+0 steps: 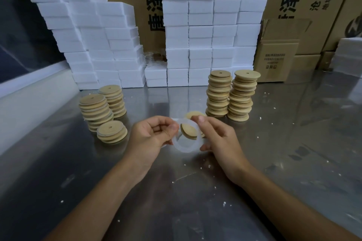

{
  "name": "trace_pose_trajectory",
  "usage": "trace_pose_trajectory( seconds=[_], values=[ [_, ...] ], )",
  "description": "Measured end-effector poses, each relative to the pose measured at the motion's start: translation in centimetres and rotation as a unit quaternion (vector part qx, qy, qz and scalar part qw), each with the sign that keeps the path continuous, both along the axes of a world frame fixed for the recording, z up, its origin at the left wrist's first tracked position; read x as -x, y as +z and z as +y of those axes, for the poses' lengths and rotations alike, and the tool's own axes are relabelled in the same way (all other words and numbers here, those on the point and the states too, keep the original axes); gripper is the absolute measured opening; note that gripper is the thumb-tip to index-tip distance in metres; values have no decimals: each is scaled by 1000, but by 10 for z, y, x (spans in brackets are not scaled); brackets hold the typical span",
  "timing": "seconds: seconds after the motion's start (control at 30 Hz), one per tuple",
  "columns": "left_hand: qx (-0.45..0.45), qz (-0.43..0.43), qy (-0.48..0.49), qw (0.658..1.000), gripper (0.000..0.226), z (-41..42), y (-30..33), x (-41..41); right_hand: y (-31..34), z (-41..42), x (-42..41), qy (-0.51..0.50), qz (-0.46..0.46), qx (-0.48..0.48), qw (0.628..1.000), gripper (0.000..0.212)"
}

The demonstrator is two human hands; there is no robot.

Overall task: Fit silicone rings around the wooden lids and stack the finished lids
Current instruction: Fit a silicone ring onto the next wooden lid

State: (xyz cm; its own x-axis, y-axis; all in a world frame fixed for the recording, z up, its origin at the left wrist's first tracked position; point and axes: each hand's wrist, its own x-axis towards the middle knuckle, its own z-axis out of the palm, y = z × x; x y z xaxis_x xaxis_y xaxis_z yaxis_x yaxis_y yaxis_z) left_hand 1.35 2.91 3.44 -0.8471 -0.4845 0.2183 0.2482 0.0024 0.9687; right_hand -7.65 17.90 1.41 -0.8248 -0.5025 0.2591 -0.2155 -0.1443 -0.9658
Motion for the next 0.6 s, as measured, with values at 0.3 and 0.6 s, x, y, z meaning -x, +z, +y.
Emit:
trace_pose_trajectory(
  seconds=[0.3, 0.6],
  values=[
    [110, -4, 54, 992, 17, -1, -15, 8, -5, -8, -9, 10, 108, 15, 994, 19],
    [87, -32, 53, 994, 22, 8, -17, 8, -10, -8, -5, -15, 138, 14, 990, 18]
  ],
)
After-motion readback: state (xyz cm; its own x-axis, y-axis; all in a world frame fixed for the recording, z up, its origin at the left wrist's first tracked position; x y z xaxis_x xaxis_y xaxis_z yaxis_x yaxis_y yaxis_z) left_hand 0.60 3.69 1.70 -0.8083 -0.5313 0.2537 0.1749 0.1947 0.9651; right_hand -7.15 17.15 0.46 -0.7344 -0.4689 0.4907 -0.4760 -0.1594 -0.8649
